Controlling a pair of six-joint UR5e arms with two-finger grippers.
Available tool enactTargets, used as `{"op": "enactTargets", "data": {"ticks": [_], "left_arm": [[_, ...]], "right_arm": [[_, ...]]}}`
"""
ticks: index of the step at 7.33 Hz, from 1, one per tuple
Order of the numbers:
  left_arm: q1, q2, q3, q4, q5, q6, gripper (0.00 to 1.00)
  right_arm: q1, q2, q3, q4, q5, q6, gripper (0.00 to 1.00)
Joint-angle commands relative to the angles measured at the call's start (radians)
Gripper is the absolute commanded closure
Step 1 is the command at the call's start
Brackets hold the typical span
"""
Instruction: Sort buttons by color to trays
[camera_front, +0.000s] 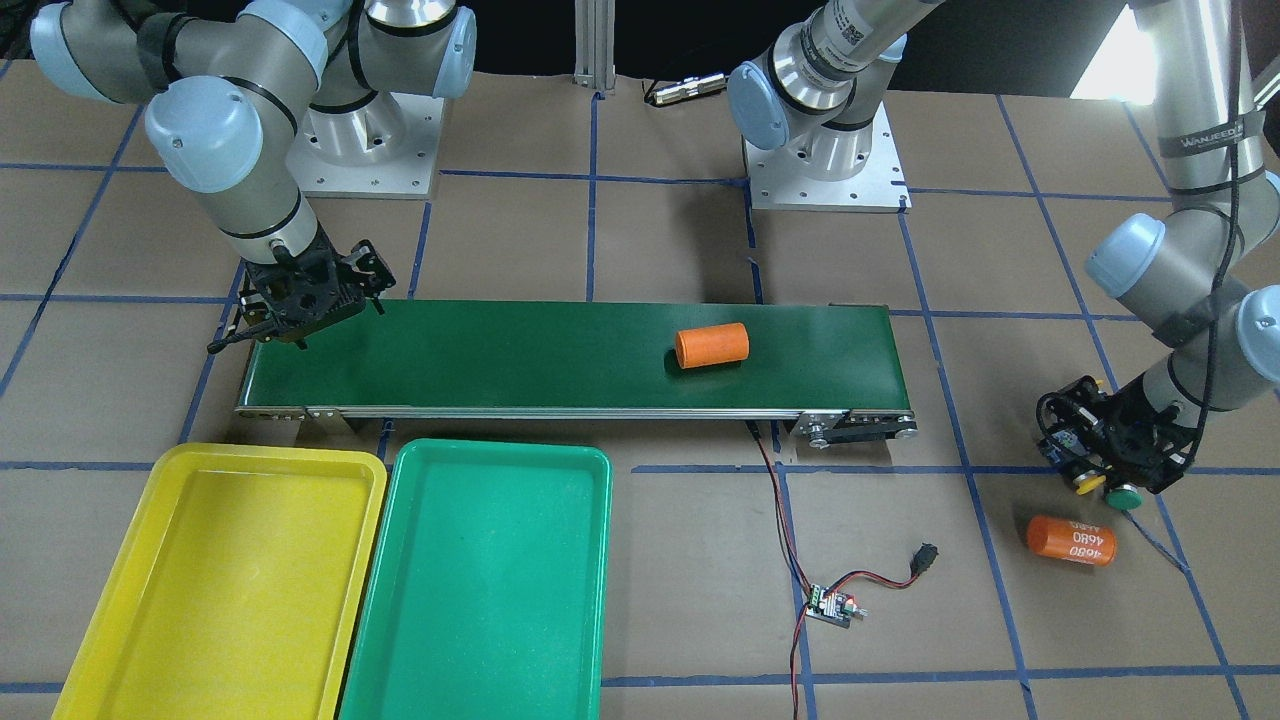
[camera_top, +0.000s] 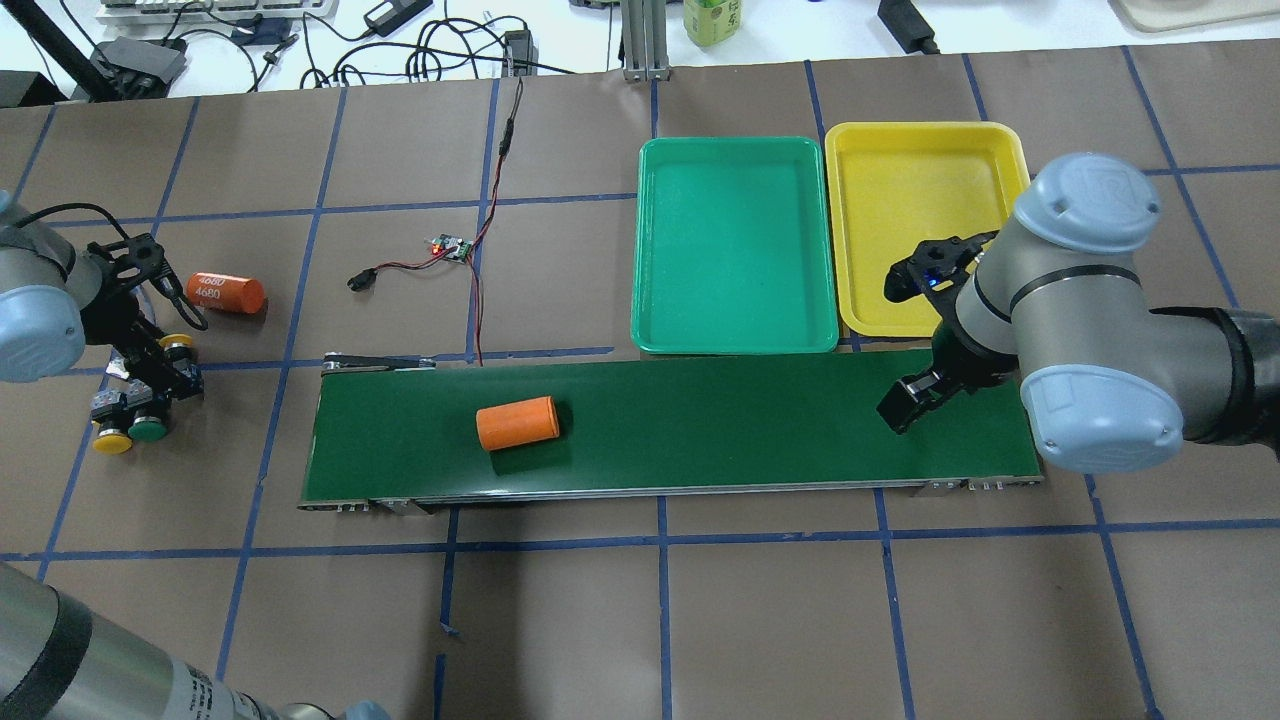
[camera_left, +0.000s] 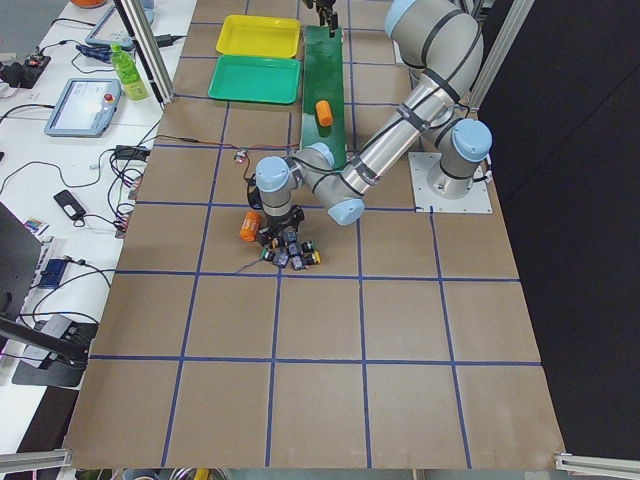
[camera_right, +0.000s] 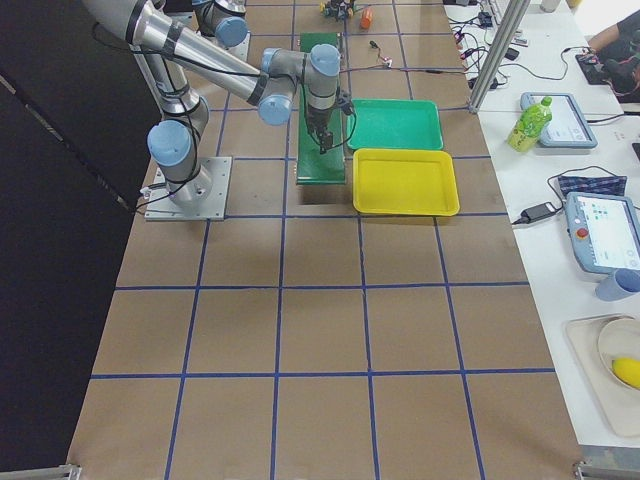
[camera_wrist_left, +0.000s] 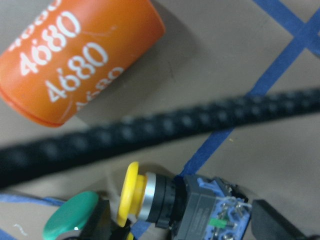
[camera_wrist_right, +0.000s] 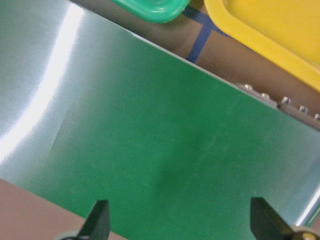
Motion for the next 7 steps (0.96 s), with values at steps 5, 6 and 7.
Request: {"op": "enactTargets", "data": {"ticks": [5,6,7], "left_arm": [[0.0,-0.021,-0.016,-0.026,-0.004,0.003,0.0],[0.0,-0.022,-0.017,-0.024,-0.009,0.003,0.0],[0.0,-0.009,-0.013,-0.024,-0.009,0.003,0.32]], "right_arm": [[0.0,0.024,0.008,-0.137,0.113,-0.831,0.0],[0.0,0.033,0.007,-0.143,0.114,-0.827,0.0],[0.0,0.043,0.005,-0.145,0.111,-0.825,0.0]]}}
